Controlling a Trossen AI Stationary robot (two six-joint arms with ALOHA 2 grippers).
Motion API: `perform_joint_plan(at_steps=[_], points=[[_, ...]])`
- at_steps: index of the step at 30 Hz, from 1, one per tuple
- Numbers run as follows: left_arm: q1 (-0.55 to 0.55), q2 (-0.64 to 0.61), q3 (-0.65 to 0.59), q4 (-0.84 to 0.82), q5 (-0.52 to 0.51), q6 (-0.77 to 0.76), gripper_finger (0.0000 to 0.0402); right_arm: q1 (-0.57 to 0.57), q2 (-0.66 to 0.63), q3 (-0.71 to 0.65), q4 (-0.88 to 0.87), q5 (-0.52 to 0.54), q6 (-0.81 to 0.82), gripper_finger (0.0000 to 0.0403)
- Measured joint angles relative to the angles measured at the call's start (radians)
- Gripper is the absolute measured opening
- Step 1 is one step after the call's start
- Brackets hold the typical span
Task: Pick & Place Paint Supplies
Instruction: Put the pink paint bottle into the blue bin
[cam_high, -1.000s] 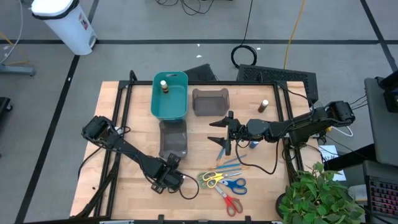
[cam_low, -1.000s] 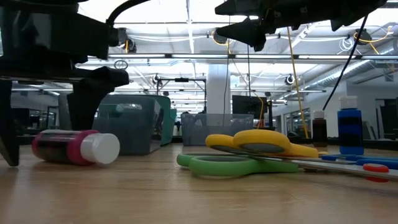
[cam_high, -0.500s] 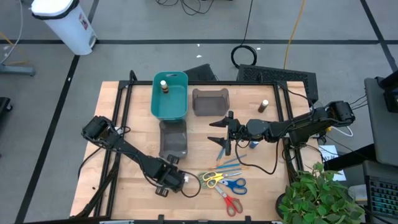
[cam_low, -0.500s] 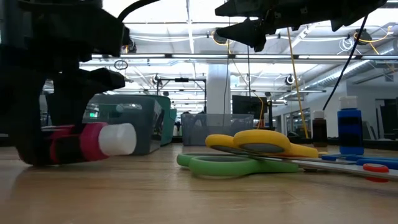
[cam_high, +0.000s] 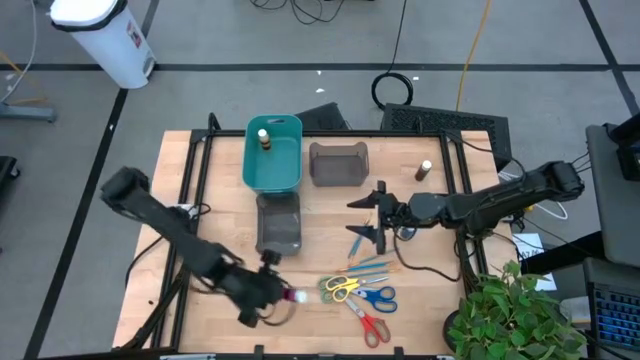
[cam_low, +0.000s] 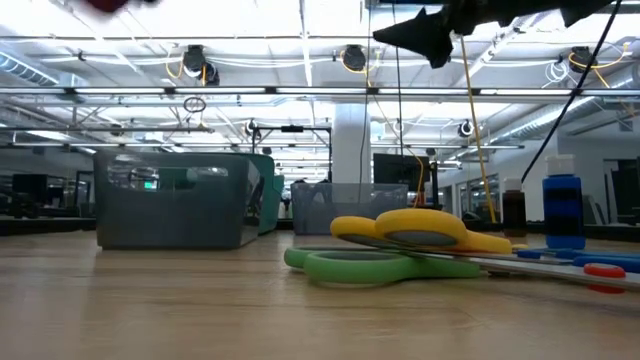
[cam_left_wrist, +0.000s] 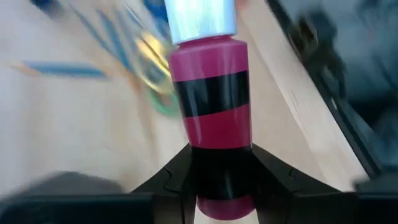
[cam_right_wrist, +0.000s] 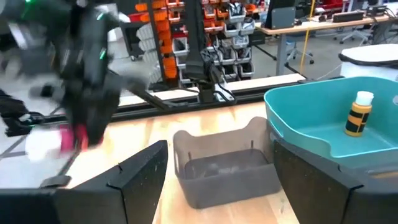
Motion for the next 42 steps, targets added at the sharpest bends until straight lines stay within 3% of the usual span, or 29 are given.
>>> perform_joint_plan(at_steps=[5,9,13,16,18,21,24,31,35,42], points=[[-0.037,-0.221,-0.206,0.235,-0.223,0.094,0.0114,0.022,-0.009,0.000,-0.015,-0.001,0.000,0.0279],[0.001,-0.404,-0.476,0.569,-0.276,0.201,0.0114,0.024,-0.009,0.000,-0.015,0.000,0.000,0.0279],[0.119,-0.527,-0.781,1.075,-0.220,0.299,0.0114,0.024,-0.009,0.000,-0.014,0.000,0.000,0.0279],[0.229,-0.536,-0.936,1.515,-0.056,0.319,0.0114,0.023,-0.009,0.000,-0.014,0.009,-0.002,0.0279],[0.289,-0.513,-0.991,1.703,0.057,0.320,0.0112,0.023,-0.009,0.000,-0.013,0.030,-0.009,0.0279],[0.337,-0.461,-0.992,1.793,0.148,0.300,0.0111,0.022,0.007,0.000,0.015,0.030,-0.028,0.0279],[0.345,-0.406,-0.941,1.784,0.168,0.291,0.0111,0.022,0.045,0.000,0.103,0.027,-0.058,0.0279],[0.344,-0.202,-0.794,1.768,0.167,0.365,0.0111,0.022,0.175,0.000,0.318,-0.004,-0.159,0.0279],[0.350,-0.080,-0.723,1.767,0.101,0.413,0.0111,0.024,0.236,0.000,0.404,-0.034,-0.159,0.0279],[0.379,0.075,-0.616,1.767,0.098,0.417,0.0111,0.023,0.319,0.000,0.537,-0.057,-0.160,0.0279]])
